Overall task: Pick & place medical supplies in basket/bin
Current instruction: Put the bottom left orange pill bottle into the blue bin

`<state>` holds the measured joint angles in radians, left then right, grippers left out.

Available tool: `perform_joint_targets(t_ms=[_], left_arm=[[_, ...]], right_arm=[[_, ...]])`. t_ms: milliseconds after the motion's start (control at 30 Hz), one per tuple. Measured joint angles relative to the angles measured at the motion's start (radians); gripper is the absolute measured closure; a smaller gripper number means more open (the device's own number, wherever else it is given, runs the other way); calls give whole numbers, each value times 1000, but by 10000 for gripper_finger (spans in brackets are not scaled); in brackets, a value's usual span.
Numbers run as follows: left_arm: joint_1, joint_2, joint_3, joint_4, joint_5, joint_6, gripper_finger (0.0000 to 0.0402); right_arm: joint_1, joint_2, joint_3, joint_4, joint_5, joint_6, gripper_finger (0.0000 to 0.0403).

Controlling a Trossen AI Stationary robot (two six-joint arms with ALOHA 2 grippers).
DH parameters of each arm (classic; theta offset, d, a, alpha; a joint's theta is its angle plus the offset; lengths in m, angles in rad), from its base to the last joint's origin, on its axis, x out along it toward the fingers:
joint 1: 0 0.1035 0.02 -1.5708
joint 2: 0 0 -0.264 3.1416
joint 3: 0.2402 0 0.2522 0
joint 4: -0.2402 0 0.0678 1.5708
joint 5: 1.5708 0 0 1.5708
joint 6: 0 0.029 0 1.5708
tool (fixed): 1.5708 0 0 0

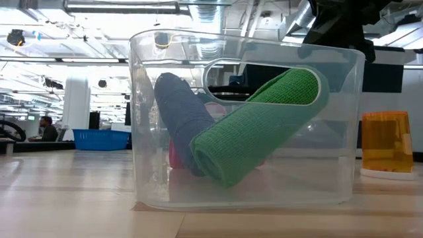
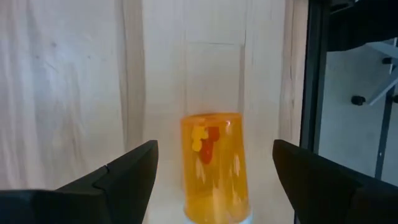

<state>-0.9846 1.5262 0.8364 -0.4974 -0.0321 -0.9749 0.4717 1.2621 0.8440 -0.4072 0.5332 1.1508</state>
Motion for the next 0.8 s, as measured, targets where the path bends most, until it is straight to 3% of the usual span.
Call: perform_joint_targets(t_ms=[500, 800], left_arm=[[4, 116, 0, 69, -26, -77, 101], [8, 119, 0, 76, -51, -137, 186]], right_arm=[[0, 0, 0, -5, 17, -52, 403], [0, 0, 0, -5, 14, -78, 403]])
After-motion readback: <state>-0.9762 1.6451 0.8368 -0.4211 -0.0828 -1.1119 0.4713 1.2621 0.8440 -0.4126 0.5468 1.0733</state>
